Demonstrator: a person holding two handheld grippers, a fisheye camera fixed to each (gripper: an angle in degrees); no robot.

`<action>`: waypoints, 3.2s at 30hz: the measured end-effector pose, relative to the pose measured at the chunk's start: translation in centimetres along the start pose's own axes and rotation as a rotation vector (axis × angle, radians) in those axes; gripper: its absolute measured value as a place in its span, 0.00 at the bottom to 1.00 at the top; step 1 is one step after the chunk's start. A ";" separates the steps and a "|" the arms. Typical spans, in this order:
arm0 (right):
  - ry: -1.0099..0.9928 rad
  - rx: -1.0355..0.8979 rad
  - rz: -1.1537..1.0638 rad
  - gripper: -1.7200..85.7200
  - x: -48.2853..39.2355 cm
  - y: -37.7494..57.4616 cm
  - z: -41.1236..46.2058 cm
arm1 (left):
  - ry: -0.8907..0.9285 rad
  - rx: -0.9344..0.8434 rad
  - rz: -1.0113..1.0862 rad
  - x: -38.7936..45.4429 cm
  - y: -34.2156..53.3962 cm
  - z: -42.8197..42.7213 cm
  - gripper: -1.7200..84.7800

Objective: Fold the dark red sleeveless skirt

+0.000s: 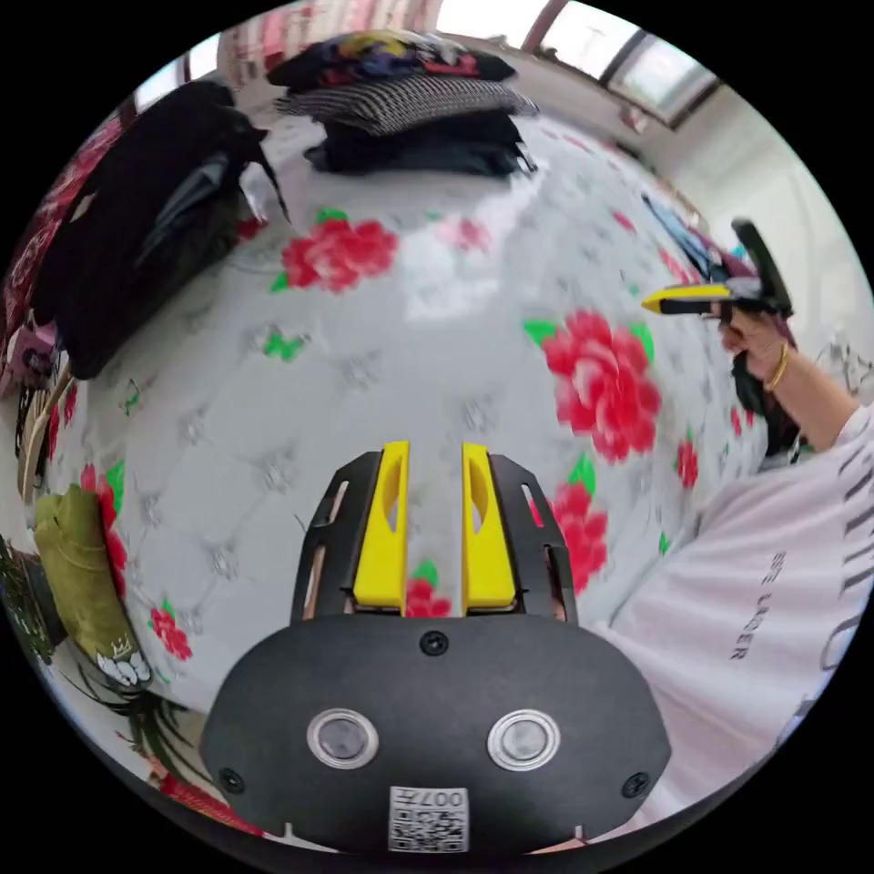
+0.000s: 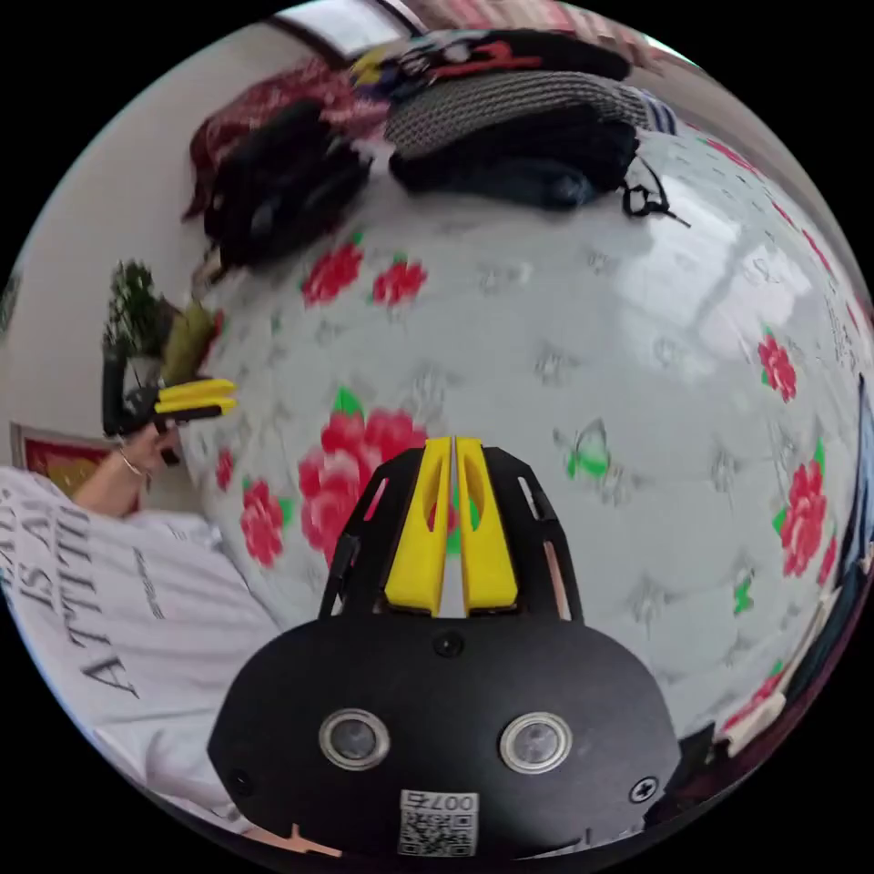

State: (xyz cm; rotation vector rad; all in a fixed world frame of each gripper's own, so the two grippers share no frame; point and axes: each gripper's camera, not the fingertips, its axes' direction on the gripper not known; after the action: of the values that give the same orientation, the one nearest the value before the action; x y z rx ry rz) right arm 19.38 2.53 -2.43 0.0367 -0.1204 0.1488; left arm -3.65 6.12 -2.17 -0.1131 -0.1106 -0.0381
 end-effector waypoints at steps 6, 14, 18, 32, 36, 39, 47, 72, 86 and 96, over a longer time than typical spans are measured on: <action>0.164 -0.270 -0.105 0.03 -13.3 7.9 4.8 | -0.060 -0.128 0.212 8.8 2.0 4.7 0.11; 0.301 -0.137 -0.001 0.07 -20.8 9.4 7.1 | -0.053 -0.158 0.279 12.6 0.8 9.0 0.12; 0.158 -0.004 0.146 0.11 -17.7 10.2 4.2 | -0.113 -0.129 0.273 13.1 0.8 10.1 0.11; 0.576 0.534 1.013 0.16 14.1 45.1 -24.2 | -0.020 -0.132 -0.324 11.9 -0.4 11.9 0.01; 0.651 0.531 1.135 0.16 22.0 52.1 -31.4 | 0.257 0.048 -0.442 15.0 2.4 12.0 0.01; 0.654 0.502 1.199 0.16 26.4 54.1 -33.9 | 0.346 0.120 -0.460 19.5 4.3 12.7 0.01; 0.388 0.604 1.255 0.06 30.4 54.8 -35.4 | 0.275 0.237 -0.122 25.3 4.1 7.3 0.05; -0.628 0.384 -0.868 0.03 -41.9 12.1 -27.6 | 0.028 0.771 -0.236 24.7 21.0 -7.1 0.15; -0.110 0.356 0.044 0.08 -13.1 9.9 -16.2 | 0.052 0.834 -0.827 14.2 33.9 -10.5 0.09; -0.181 0.280 0.508 0.08 -0.1 8.3 -8.3 | 0.090 0.914 -0.726 14.0 31.4 -15.7 0.09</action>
State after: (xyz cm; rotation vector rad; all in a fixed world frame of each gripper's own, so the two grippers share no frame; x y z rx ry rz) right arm 18.96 11.11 -10.42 0.2998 -0.2883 0.6702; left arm 13.31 35.08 -19.62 0.8482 -0.0662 -0.7074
